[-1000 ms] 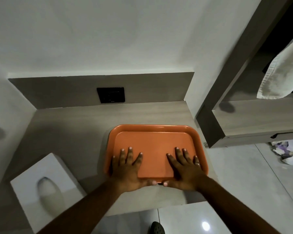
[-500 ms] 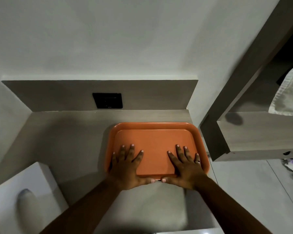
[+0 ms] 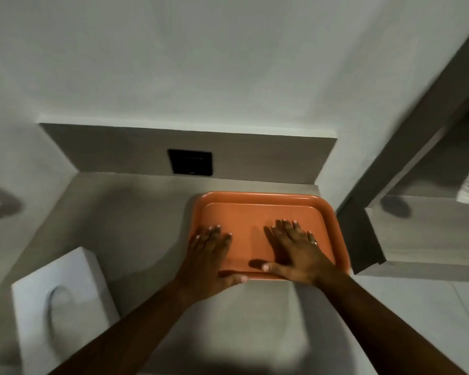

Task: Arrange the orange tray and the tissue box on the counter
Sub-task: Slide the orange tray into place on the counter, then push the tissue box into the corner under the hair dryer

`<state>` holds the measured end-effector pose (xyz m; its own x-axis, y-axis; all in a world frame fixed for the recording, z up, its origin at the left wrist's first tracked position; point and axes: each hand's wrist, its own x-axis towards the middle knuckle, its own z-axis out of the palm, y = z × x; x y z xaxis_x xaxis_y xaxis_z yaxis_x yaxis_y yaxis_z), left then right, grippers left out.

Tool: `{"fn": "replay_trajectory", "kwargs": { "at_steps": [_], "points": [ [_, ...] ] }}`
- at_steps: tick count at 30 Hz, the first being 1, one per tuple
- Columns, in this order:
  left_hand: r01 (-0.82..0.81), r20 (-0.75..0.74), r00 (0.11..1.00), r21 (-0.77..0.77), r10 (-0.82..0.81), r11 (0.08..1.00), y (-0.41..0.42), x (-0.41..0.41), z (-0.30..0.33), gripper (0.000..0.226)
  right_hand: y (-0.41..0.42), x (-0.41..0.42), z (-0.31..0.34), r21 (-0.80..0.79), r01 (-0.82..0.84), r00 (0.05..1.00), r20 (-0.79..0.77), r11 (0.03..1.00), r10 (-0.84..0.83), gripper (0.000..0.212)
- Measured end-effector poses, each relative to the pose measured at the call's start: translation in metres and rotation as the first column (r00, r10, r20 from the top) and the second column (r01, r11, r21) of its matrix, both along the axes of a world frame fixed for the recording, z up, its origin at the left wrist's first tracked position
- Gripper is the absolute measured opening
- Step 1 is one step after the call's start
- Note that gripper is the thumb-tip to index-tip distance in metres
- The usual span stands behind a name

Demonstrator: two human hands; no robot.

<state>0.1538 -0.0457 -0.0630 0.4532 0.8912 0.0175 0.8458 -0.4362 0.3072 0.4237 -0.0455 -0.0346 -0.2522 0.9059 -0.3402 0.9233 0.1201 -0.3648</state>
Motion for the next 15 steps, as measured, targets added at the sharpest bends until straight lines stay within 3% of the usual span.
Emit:
{"fn": "replay_trajectory", "kwargs": {
  "at_steps": [4,6,9,12,15],
  "points": [
    [-0.322,-0.014,0.947,-0.006,0.322,0.947,-0.032,-0.070,0.016,0.107,0.031,-0.086,0.023,0.120,-0.223,0.971,-0.064,0.967,0.232,0.109],
    [-0.509,-0.081,0.860,-0.079,0.503,0.857,-0.051,-0.104,0.022,0.110,0.042,-0.143,0.027,0.167,-0.352,0.928,-0.068,0.921,0.367,0.100],
    [-0.718,-0.166,0.693,-0.061,0.702,0.694,-0.088,-0.140,0.027,0.115,0.047,-0.237,0.023,0.172,-0.504,0.849,-0.083,0.846,0.523,0.087],
    [-0.800,-0.184,0.599,-0.089,0.779,0.594,-0.124,-0.154,0.023,0.121,0.045,-0.315,0.017,0.129,-0.574,0.795,-0.151,0.809,0.588,0.079],
    [-0.812,-0.179,0.583,-0.133,0.792,0.568,-0.146,-0.155,0.016,0.120,0.042,-0.370,0.012,0.105,-0.630,0.748,-0.183,0.769,0.638,0.078]
  ]
}}
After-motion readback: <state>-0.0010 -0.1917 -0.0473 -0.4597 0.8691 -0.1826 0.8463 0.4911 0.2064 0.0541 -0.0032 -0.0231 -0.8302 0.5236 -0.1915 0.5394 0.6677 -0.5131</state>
